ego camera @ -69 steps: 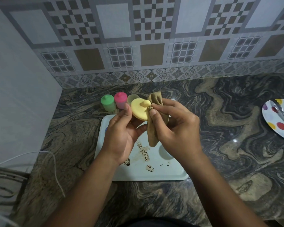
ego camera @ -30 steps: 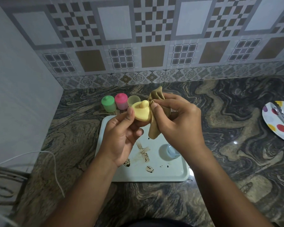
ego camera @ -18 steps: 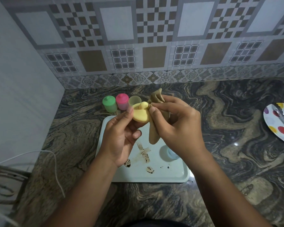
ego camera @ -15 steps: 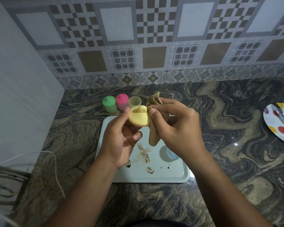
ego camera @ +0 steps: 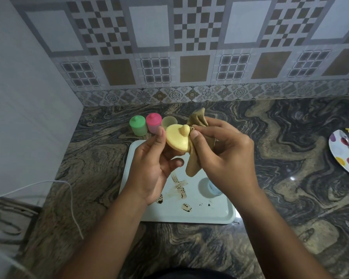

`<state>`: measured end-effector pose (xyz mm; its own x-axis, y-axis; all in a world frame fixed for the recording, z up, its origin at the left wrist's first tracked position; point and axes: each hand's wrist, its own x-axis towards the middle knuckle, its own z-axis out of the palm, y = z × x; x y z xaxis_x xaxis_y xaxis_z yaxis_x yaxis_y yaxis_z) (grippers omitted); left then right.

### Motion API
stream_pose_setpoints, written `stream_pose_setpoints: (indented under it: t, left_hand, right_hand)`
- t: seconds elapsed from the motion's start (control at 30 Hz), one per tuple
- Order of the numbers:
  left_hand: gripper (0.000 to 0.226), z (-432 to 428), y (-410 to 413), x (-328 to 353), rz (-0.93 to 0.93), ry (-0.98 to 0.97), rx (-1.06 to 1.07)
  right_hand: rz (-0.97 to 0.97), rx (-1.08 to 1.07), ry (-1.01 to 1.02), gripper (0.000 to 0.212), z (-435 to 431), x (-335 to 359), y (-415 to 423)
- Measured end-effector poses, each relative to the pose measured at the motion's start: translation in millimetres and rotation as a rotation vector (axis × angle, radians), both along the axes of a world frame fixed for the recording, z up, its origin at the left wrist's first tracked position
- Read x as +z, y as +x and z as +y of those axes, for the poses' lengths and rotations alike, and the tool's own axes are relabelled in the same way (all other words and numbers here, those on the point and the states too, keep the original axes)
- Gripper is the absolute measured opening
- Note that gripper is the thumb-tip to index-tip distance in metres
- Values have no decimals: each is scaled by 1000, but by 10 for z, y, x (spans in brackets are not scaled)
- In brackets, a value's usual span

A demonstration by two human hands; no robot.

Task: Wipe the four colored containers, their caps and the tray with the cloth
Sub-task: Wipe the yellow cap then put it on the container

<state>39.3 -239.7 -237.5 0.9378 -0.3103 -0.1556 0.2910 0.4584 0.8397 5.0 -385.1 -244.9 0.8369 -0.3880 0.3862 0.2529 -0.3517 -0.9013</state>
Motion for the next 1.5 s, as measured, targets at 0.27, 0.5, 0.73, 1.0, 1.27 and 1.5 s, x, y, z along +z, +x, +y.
stream_pose_setpoints:
  t: [0.27, 0.5, 0.73, 1.0, 1.27, 1.5]
  left_hand:
    - [31, 70, -39, -4, -8, -25, -48]
    - [34, 10, -23, 27, 176, -84, 15]
    - [29, 19, -5, 16, 232, -149, 58]
    - [32, -10, -18, 58, 234, -124, 39]
    - [29, 2, -28, 44, 224, -102, 65]
    - [32, 15, -38, 18, 198, -62, 90]
  right_hand:
    - [-56, -39, -104, 11, 22, 83, -13]
    - [-58, -34, -92, 13, 76, 123, 31]
    - [-109, -10, -206, 16, 160, 69, -23]
    - [-109, -78, -165, 13, 123, 86, 90]
    - [-103, -38, -237, 13, 99, 72, 59]
    - [-96, -3, -324, 12, 57, 64, 86]
